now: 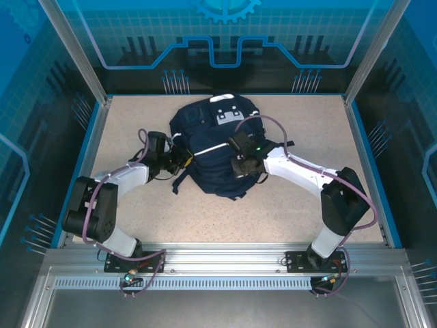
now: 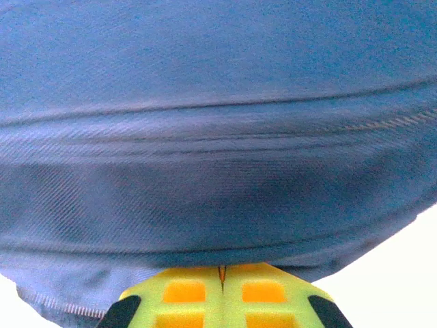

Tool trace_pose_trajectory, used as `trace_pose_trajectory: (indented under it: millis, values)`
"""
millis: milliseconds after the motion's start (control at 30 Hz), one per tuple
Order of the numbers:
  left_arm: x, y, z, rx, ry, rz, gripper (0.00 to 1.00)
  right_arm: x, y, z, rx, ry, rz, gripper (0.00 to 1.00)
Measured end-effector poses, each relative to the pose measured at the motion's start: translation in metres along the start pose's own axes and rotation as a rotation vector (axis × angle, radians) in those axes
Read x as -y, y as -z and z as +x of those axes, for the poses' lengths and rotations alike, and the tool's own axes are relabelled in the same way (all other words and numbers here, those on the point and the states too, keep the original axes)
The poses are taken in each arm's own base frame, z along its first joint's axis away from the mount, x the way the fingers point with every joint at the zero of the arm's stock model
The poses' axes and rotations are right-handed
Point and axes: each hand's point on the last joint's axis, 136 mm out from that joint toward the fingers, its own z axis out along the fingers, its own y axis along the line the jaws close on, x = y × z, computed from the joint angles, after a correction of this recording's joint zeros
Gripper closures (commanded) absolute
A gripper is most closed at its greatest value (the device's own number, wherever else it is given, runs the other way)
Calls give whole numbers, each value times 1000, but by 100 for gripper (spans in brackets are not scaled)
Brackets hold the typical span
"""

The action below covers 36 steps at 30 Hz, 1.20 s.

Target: Pack books, pencil case, and school supplies into a backpack

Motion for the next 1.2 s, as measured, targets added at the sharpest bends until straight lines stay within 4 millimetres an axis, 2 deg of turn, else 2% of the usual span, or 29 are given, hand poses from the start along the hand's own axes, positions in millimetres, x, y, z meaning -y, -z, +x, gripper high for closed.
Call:
trace_pose_trajectory:
  millis: [100, 200, 267, 367, 467, 567, 700, 900, 1067, 1200]
  values:
    - [-15, 16, -21, 68, 26, -54, 60, -48, 7, 5, 0, 83, -150, 100]
    - [-22, 42, -39, 150, 34, -86, 50, -88, 13, -3, 15, 121, -272, 100]
    - [-22, 63, -46, 202, 32, -91, 49, -109, 13, -11, 19, 137, -325, 100]
    - [-21, 88, -45, 252, 23, -81, 45, -134, 9, -20, 20, 158, -372, 100]
    - [-22, 100, -33, 250, 23, -59, 43, -152, 4, -27, 21, 170, -402, 100]
    - [-25, 101, -19, 213, 60, -24, 42, -163, 2, -32, 23, 171, -428, 100]
    - [-30, 93, -3, 147, 124, 8, 42, -170, 2, -36, 23, 166, -449, 100]
    - [-19, 72, 12, 69, 148, 47, 45, -172, 1, -35, 18, 164, -454, 100]
    - [-19, 58, 16, 43, 171, 42, 53, -172, 1, -35, 18, 161, -453, 100]
    - [-17, 55, 19, 46, 169, 41, 68, -171, 0, -35, 18, 161, -451, 100]
